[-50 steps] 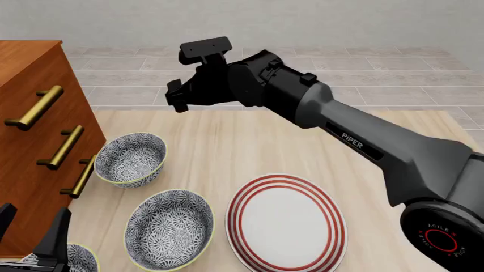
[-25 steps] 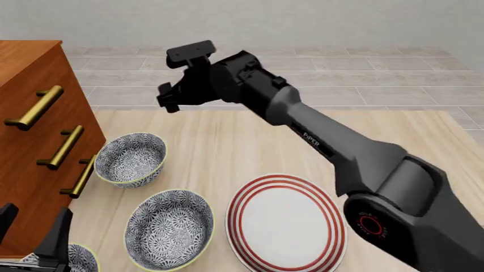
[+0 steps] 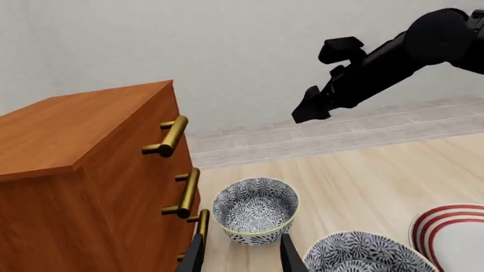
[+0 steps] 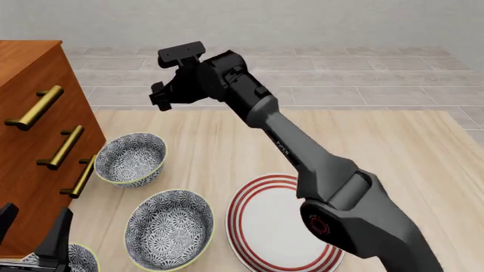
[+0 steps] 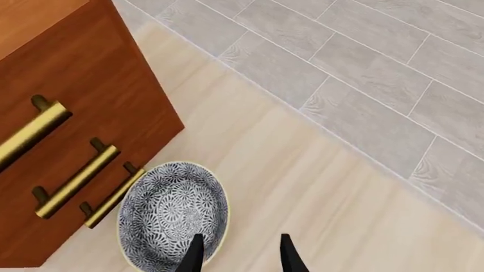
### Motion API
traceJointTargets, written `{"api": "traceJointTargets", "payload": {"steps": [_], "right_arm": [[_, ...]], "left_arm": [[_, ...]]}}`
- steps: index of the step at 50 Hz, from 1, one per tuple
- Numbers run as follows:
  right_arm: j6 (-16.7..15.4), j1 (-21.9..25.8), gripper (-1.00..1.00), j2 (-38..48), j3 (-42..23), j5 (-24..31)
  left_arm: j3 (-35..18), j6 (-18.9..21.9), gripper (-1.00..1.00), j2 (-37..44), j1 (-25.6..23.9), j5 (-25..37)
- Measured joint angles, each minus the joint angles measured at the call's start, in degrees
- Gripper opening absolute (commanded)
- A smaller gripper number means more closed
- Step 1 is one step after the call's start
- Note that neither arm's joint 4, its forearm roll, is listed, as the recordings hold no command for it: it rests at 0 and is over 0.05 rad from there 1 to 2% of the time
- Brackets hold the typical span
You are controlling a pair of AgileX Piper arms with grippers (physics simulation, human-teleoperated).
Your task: Pick up the bowl and put it in the front on the plate.
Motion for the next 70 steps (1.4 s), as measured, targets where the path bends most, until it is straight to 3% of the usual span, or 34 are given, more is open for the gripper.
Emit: {"api": "traceJointTargets", "payload": {"steps": [19, 70], "right_arm": [[0.45, 0.42, 1.0, 5.54, -5.6, 1.67], [-1.12, 2.44, 1.0, 11.8, -6.83, 1.03]], "left_arm": [[0.0, -0.04, 1.0, 0.0, 0.01, -0.17], [0.0, 0.18, 1.0, 0.0, -0.11, -0.04]]}}
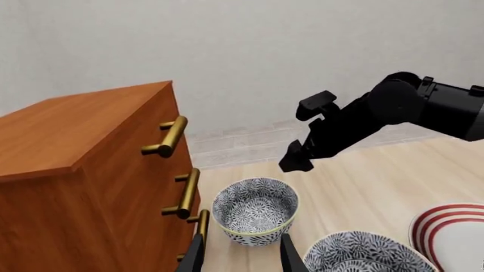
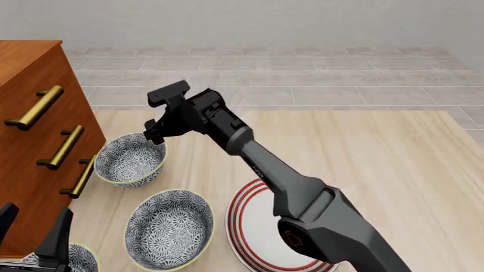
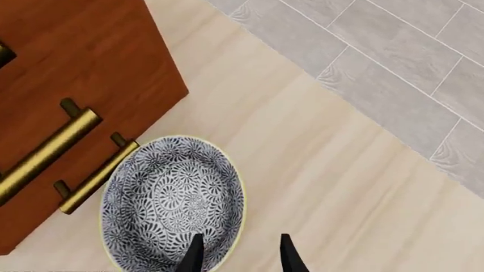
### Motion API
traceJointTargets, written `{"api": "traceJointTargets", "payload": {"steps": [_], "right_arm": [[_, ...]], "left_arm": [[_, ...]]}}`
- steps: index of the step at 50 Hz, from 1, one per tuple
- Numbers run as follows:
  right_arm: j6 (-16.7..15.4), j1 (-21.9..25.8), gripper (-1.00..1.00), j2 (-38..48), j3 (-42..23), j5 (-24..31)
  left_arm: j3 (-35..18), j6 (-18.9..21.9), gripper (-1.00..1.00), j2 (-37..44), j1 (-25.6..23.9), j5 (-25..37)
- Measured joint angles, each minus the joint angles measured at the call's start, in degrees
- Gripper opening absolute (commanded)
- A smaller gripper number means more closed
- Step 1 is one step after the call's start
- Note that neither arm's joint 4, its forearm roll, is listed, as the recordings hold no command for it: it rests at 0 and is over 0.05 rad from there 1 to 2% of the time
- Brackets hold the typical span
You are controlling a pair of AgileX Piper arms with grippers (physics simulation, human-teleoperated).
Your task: Pick up the bowl and put it in the front on the plate.
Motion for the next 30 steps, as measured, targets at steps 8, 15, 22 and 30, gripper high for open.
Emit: {"api": "traceJointTargets", "payload": {"steps": [8, 15, 22, 30], "right_arm": [[-0.93, 0.16, 1.0, 1.03, -0.01, -0.05], [-1.1, 0.08, 1.0, 1.79, -0.03, -0.29], [-0.92, -0.04, 1.0, 2.66, -0.03, -0.71], [-0.56, 0.07, 1.0, 3.44, -0.03, -1.14]], "left_arm": [[0.0, -0.12, 1.0, 0.0, -0.01, 0.11], [0.01, 0.15, 1.0, 0.0, -0.04, 0.15], [0.01, 0.48, 1.0, 0.0, -0.02, 0.09], [-0.02, 0.88, 1.0, 0.02, -0.02, 0.06]]}}
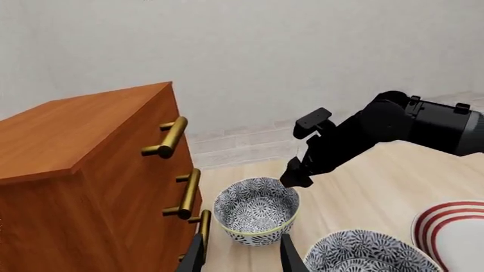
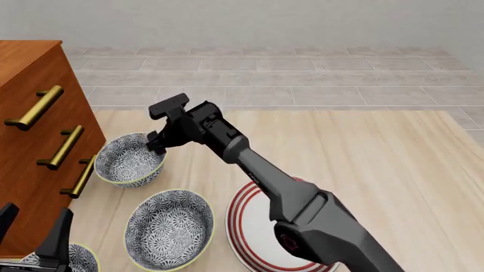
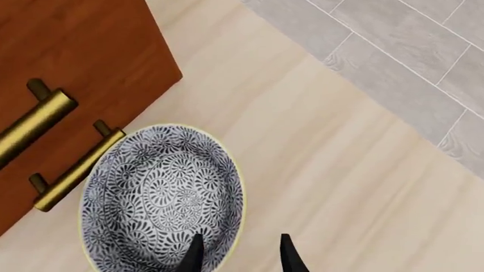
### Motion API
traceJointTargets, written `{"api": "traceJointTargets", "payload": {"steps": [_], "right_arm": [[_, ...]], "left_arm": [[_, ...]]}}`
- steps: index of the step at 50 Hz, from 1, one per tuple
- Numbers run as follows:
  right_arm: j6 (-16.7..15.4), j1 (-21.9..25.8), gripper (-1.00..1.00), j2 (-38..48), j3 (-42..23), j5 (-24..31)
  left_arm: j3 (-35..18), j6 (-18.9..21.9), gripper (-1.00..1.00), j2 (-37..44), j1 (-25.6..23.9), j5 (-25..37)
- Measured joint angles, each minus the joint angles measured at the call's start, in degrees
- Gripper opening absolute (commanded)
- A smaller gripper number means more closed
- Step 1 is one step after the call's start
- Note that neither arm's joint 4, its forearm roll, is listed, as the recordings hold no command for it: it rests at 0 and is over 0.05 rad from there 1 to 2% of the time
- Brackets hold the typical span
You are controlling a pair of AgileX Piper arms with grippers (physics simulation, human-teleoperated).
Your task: Pick up the bowl and put it in the front on the plate.
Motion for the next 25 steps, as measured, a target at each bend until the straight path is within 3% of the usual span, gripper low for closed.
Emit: {"api": "traceJointTargets", "payload": {"steps": [25], "right_arm": [[2.0, 1.21, 1.0, 1.47, -0.01, -1.66]], "left_arm": [[-0.01, 0.69, 1.0, 0.02, -0.12, -0.02]]}}
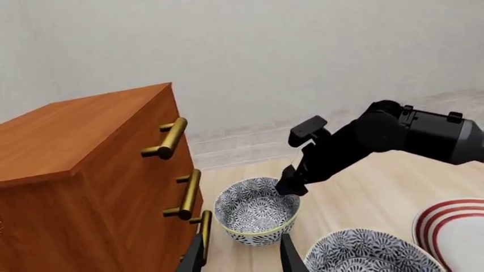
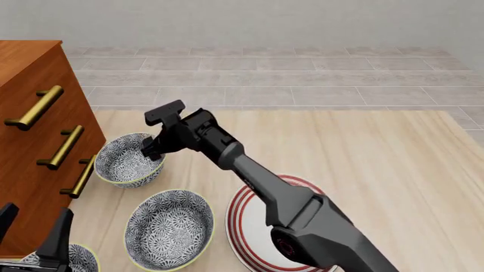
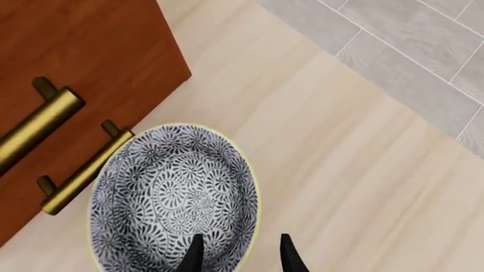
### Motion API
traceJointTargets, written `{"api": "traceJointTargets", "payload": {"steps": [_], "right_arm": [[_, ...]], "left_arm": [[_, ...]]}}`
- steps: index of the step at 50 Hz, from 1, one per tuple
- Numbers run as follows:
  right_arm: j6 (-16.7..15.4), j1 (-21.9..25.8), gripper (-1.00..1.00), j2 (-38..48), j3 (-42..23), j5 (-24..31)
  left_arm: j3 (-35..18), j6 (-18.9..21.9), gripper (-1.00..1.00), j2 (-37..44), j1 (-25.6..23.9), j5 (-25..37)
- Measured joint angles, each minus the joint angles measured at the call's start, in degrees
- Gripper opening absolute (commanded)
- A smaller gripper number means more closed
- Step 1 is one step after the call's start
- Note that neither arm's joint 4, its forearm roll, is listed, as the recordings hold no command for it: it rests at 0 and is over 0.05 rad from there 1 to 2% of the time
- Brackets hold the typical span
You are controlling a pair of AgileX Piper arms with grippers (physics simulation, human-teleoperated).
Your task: Pick up the bowl and put it in the front on the plate.
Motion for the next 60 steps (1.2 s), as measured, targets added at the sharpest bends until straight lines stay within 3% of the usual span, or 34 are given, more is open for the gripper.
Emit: {"api": "traceJointTargets", "payload": {"steps": [60], "right_arm": [[0.91, -0.52, 1.0, 3.16, -0.09, -1.69]], "left_arm": [[0.0, 0.14, 1.0, 0.01, -0.21, 0.2]]}}
